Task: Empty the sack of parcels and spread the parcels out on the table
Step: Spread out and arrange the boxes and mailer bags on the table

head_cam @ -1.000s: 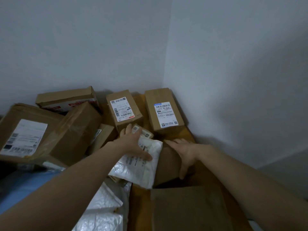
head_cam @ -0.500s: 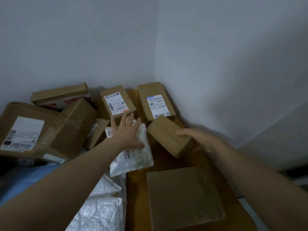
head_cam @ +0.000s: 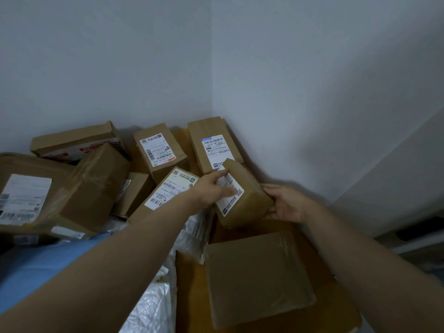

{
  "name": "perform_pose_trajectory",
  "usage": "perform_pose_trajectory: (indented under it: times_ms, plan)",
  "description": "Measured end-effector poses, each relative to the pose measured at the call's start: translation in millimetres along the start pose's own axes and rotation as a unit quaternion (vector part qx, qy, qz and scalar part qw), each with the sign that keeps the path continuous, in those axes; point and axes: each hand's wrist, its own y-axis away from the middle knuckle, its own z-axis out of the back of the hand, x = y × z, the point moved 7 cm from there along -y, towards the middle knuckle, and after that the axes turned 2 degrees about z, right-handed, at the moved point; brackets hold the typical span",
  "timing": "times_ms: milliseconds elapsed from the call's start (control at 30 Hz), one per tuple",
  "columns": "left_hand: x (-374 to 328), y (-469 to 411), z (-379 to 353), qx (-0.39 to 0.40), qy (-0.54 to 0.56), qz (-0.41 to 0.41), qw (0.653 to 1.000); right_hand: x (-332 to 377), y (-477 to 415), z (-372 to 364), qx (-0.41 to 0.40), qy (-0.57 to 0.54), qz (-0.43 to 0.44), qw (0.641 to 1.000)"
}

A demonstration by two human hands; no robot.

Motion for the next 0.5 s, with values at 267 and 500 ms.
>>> perform_pose_trajectory:
  times_ms: [267, 500]
  plan:
    - [5.2, -3.8, -18.6, -0.105, -0.153, -0.015, 0.983, 36.4, -1.8, 19.8, -0.257, 0.411, 0.219, 0.847]
    - [4.9, 14.1, -31.5, -0.057, -0.214, 0.016, 0.975, 37.4, 37.2, 16.6, -0.27, 0.508, 0.254, 0.778]
